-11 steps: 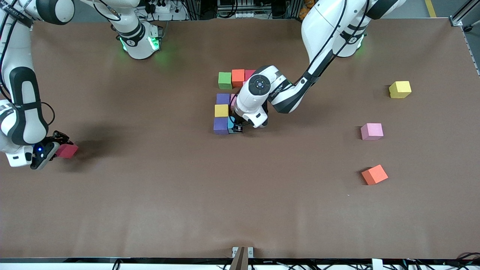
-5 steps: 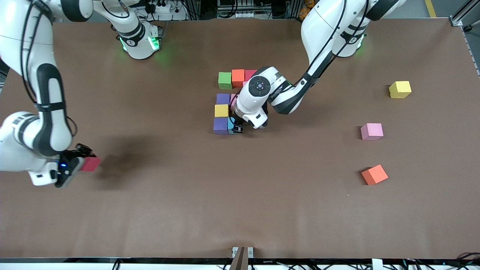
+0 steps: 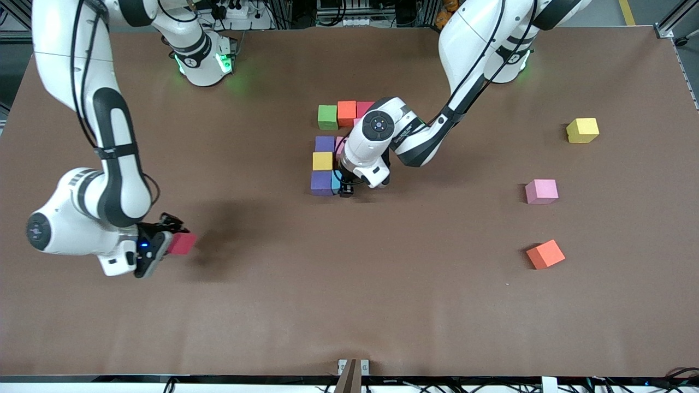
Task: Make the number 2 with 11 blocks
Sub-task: 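Carry the red block toward the figure while the left gripper releases cyan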
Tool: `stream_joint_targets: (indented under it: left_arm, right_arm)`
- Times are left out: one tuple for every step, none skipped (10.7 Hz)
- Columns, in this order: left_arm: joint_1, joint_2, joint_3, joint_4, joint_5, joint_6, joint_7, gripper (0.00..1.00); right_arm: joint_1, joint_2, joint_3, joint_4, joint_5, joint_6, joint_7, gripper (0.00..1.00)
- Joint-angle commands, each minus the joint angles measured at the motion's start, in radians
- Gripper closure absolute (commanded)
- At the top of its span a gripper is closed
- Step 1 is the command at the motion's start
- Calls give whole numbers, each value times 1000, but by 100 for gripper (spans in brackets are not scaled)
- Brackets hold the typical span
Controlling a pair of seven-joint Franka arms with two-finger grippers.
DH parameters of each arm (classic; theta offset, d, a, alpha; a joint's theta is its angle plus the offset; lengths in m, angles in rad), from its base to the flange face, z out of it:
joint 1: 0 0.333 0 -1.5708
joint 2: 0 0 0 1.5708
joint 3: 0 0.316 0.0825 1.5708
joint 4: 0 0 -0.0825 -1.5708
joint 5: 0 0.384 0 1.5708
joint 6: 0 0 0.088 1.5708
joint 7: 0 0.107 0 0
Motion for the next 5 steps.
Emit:
stream_joint_targets:
  left_arm:
    - [-4, 0, 5, 16, 29, 6, -11, 26]
    - [-4, -4, 7, 14, 52, 5, 0, 26]
    - [5, -27, 4, 10, 72, 2, 5, 26]
    - [10, -41, 3, 10, 72, -3, 6, 26]
    - [12, -46, 3, 11, 72, -4, 6, 26]
  right_arm:
    - [54, -14, -4, -9, 44, 6, 37, 72]
    - [77, -14, -4, -9, 71, 17, 38, 72]
    - [104, -14, -4, -8, 73, 21, 38, 74]
    - [124, -14, -4, -8, 76, 26, 47, 74]
    - [130, -12, -4, -6, 76, 24, 74, 74]
